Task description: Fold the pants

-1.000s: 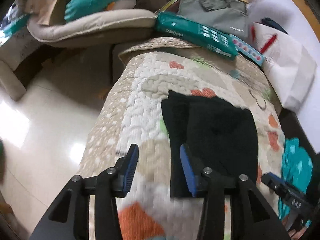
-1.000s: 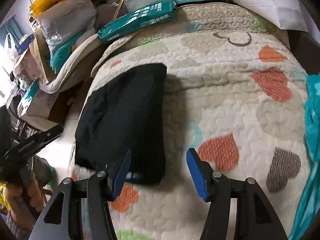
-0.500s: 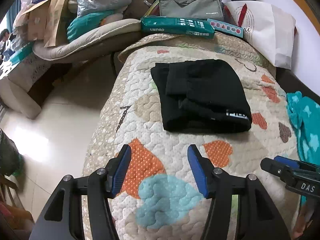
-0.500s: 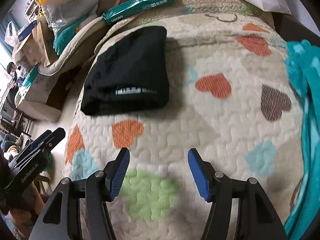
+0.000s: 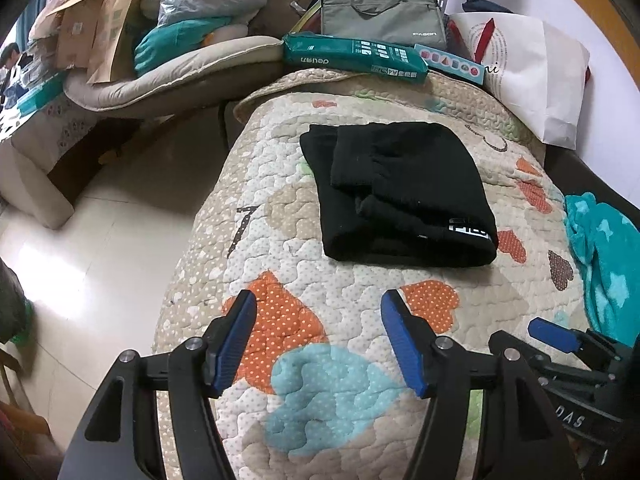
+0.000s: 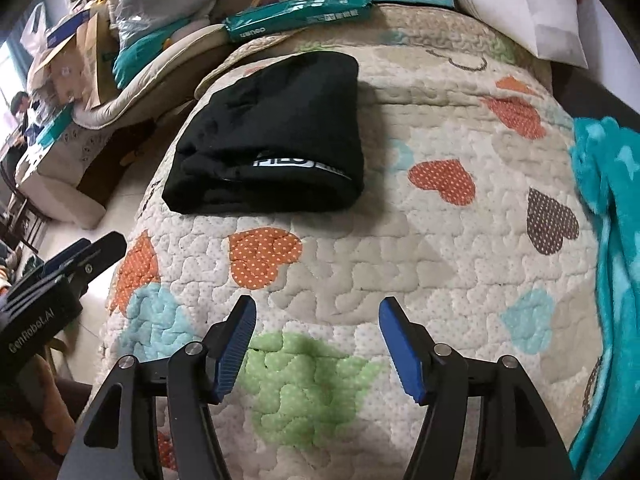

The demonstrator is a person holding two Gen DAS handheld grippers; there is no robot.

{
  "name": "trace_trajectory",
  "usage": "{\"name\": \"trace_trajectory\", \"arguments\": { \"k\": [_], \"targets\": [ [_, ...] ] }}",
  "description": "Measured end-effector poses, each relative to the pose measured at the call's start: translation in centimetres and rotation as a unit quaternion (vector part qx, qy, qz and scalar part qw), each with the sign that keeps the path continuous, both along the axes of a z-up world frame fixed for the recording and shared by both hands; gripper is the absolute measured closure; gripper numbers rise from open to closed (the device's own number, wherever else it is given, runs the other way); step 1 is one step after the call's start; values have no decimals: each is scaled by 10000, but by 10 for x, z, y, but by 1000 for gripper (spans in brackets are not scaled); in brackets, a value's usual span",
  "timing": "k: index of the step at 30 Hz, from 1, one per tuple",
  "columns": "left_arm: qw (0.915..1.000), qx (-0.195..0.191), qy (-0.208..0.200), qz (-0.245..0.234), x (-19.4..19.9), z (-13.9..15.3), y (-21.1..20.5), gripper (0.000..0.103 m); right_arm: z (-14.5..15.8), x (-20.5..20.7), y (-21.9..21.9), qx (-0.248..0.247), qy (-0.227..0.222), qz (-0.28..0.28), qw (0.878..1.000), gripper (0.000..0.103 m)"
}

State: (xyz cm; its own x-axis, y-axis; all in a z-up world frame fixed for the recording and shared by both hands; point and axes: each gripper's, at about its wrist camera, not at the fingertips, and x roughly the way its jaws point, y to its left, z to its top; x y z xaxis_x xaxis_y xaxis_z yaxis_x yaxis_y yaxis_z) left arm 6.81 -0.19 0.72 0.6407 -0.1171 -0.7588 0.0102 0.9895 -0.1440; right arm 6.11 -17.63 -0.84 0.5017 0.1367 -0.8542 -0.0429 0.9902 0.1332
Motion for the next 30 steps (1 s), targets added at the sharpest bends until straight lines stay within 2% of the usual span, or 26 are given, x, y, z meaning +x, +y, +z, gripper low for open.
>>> {"name": "trace_trajectory", "arguments": {
  "k": [7, 13, 30],
  "targets": [
    [9998, -74, 148, 51, 5, -7, 1, 39, -4, 3, -4, 95, -20, -79, 9999, 33],
    [9998, 9, 170, 32, 7, -11, -2, 39, -10, 5, -11, 195, 39, -206, 9996, 32],
    [9998, 221, 29, -8, 4, -8, -7, 39, -9, 3, -5, 181, -8, -154, 9997, 31]
  ]
}}
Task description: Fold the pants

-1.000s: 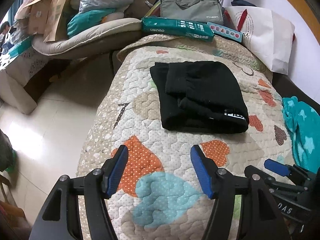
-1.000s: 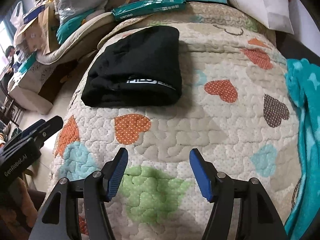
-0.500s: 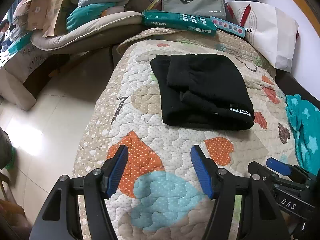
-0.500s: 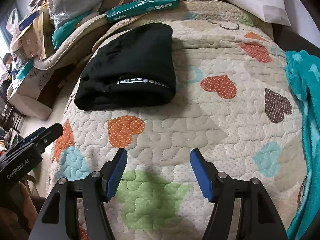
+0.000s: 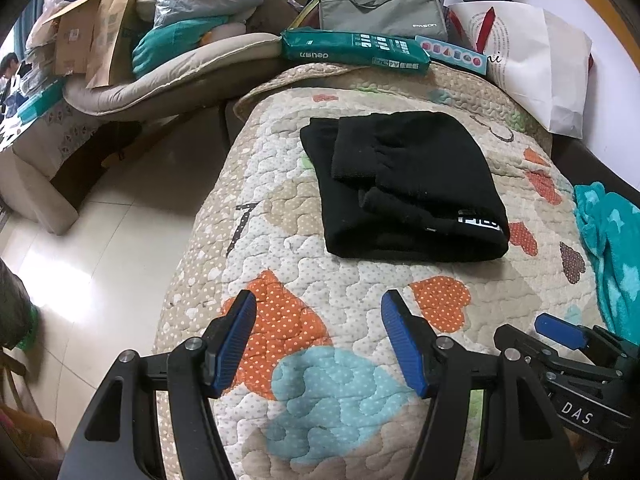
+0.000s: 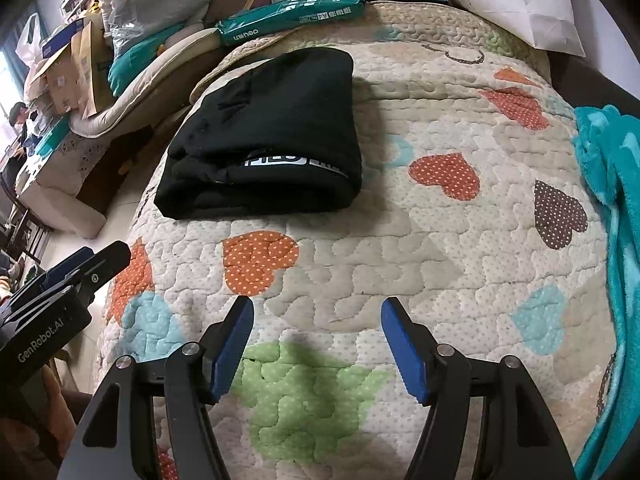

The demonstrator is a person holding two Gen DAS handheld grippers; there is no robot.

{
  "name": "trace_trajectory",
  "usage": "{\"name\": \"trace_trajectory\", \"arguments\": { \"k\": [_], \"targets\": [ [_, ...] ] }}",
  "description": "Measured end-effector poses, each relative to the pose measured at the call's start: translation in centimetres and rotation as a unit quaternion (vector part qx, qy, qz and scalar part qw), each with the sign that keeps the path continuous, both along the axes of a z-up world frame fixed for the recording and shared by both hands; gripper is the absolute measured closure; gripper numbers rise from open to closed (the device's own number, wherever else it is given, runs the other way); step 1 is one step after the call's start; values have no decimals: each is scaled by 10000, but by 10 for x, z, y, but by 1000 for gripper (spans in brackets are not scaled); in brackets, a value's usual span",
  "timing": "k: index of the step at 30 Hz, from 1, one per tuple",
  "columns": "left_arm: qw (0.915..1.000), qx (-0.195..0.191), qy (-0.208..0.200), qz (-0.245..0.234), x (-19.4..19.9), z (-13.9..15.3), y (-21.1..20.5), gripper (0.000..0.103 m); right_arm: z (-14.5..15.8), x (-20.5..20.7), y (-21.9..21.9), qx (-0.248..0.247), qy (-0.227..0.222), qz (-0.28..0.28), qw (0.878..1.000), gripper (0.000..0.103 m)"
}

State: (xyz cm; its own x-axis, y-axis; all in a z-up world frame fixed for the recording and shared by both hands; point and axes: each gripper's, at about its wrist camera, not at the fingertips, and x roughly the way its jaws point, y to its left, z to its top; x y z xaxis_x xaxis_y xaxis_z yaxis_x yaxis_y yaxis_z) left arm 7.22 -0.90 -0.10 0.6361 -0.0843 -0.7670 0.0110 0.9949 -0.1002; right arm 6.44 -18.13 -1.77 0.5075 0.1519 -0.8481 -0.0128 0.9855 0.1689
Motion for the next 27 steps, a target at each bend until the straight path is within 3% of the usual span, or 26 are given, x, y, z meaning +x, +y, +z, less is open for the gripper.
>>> {"name": "trace_trajectory", "arguments": {
  "k": [18, 23, 27],
  "targets": [
    [9994, -168, 202, 209, 10, -6, 13, 38, 1, 3, -5, -40, 77, -118, 9999, 31],
    [9958, -557, 378, 624, 23, -7, 39, 38, 39, 33, -19, 69, -240, -223, 9994, 31],
    [9912, -853, 457, 903, 26, -5, 55, 38, 74, 90, -8, 203, -443, -11, 9988, 31]
  ]
}}
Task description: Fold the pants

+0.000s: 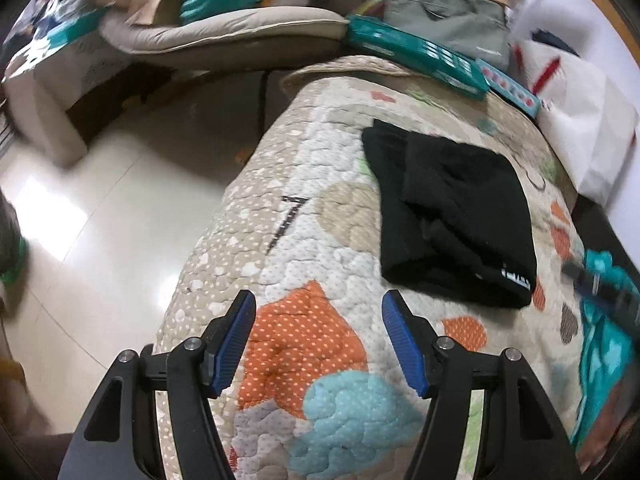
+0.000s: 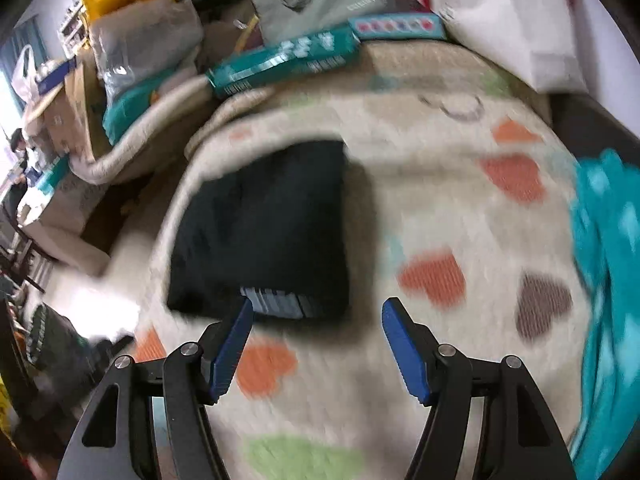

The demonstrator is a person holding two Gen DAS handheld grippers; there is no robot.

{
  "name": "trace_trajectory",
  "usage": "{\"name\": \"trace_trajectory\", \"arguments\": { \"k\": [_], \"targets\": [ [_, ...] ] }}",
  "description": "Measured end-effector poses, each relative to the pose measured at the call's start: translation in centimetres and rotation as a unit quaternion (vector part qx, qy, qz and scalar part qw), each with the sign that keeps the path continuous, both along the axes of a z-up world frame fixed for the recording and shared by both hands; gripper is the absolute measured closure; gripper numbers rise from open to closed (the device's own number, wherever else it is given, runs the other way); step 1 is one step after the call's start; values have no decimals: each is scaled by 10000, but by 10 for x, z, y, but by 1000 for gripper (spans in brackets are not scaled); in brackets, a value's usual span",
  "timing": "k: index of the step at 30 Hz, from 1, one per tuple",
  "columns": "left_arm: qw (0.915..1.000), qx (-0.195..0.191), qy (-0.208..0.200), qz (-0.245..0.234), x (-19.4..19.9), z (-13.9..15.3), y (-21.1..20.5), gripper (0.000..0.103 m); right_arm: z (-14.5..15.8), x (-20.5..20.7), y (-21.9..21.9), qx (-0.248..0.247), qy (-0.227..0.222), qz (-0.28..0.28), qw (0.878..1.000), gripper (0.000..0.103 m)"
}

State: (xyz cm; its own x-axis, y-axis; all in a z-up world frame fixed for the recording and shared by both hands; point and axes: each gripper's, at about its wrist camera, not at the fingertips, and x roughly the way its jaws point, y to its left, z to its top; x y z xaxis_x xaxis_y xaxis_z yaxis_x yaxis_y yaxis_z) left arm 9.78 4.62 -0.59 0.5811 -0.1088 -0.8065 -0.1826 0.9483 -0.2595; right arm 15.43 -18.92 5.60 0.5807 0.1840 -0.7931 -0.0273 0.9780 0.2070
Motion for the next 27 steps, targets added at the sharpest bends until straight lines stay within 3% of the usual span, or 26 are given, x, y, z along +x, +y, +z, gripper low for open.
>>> {"name": "trace_trajectory", "arguments": {
  "k": [4, 8, 12, 13, 14, 15, 17, 21, 22, 27],
  "targets": [
    [9994, -128, 66, 305, -1, 0, 16, 38, 10, 51, 49, -268, -63, 486, 9984, 31],
    [9975, -359, 263, 554, -1, -7, 34, 38, -3, 95, 108, -761, 84, 747, 9943, 31],
    [9923, -827, 505, 775, -2, -14, 53, 38, -42, 125, 154, -1874, 555, 814, 9773, 33],
    [9914, -916, 511, 788, -3, -13, 55, 38, -50, 124, 158, -2168, 564, 807, 9712, 38],
    [9907, -975, 503, 808, -4, -12, 58, 38, -52, 122, 159, -2247, 545, 778, 9698, 65],
    [9901, -1019, 481, 837, -5, -11, 61, 38, -52, 122, 155, -2272, 552, 666, 9700, 80],
    [9885, -1127, 453, 901, -8, -8, 67, 38, -47, 124, 140, -1919, 572, 511, 9784, 86],
    [9855, -1342, 487, 921, -10, -8, 73, 38, -32, 129, 132, -1472, 506, 497, 9866, 90],
    [9852, -1370, 495, 906, -10, -8, 73, 38, -30, 129, 135, -1308, 496, 603, 9883, 101],
    [9855, -1331, 504, 927, -10, -8, 70, 38, -39, 124, 172, -1164, 577, 1013, 9863, 102]
  ]
}}
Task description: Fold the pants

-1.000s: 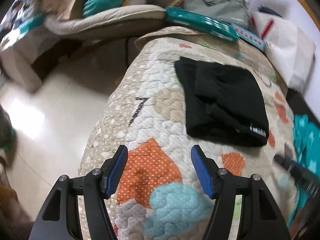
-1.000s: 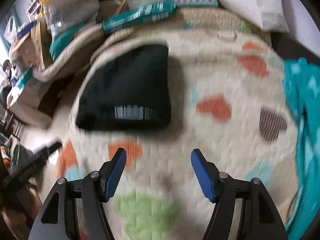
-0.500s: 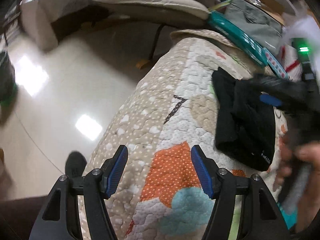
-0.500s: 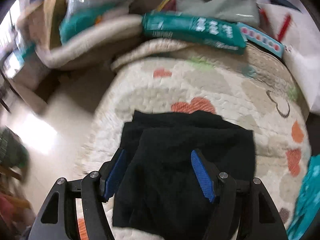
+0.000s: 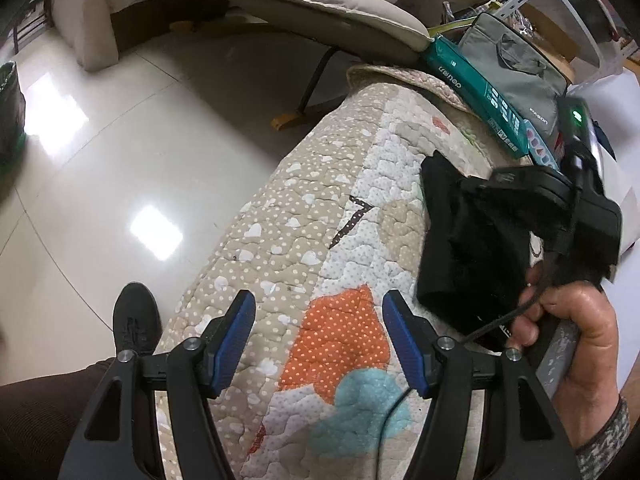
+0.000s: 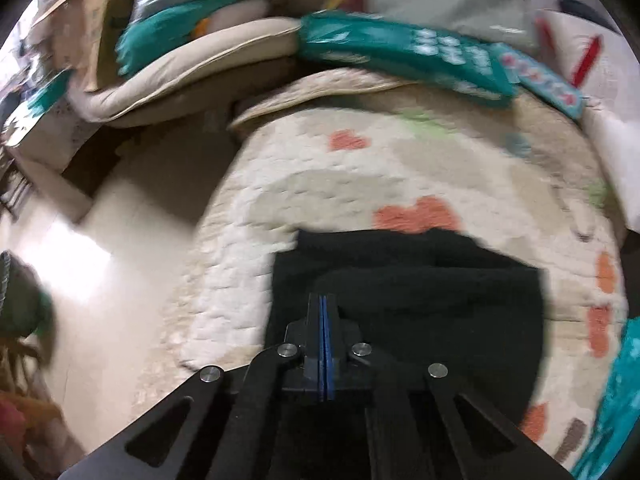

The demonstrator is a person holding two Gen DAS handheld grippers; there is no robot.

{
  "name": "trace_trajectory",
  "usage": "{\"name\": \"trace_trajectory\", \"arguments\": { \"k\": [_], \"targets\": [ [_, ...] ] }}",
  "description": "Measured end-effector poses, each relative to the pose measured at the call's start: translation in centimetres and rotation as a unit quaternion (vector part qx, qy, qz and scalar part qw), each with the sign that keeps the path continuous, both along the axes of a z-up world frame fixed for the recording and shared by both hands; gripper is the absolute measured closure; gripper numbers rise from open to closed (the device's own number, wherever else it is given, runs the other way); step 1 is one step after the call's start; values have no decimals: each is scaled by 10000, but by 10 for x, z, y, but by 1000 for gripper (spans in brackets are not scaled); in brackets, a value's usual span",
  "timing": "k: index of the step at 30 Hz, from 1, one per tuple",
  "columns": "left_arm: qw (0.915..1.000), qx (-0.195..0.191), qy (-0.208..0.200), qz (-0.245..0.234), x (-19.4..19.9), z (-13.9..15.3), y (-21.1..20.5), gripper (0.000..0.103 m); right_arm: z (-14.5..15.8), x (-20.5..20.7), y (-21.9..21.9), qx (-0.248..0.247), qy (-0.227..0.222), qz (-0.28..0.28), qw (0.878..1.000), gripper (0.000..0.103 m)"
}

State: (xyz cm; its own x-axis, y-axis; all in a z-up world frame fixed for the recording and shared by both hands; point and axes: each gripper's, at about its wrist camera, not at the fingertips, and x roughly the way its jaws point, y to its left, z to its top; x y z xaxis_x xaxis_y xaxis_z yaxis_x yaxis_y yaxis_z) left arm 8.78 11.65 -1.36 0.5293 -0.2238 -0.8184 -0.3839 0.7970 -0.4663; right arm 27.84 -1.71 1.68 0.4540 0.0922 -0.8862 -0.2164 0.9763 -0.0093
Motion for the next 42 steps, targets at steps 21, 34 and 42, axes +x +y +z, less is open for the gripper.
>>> {"name": "trace_trajectory", "arguments": {
  "k": [21, 34, 42],
  "targets": [
    [9985, 474, -100, -254, 2, 1, -21, 38, -4, 19, -34, -46, -157, -379, 9992, 98],
    [9725, 1982, -1031, -660, -14, 26, -71, 38, 28, -134, -144, 944, -89, -631, 9935, 47],
    [9408, 2523, -2247, -257, -77, 87, -103, 8, 22, -213, -173, 1167, -310, -863, 9889, 41]
  ]
}}
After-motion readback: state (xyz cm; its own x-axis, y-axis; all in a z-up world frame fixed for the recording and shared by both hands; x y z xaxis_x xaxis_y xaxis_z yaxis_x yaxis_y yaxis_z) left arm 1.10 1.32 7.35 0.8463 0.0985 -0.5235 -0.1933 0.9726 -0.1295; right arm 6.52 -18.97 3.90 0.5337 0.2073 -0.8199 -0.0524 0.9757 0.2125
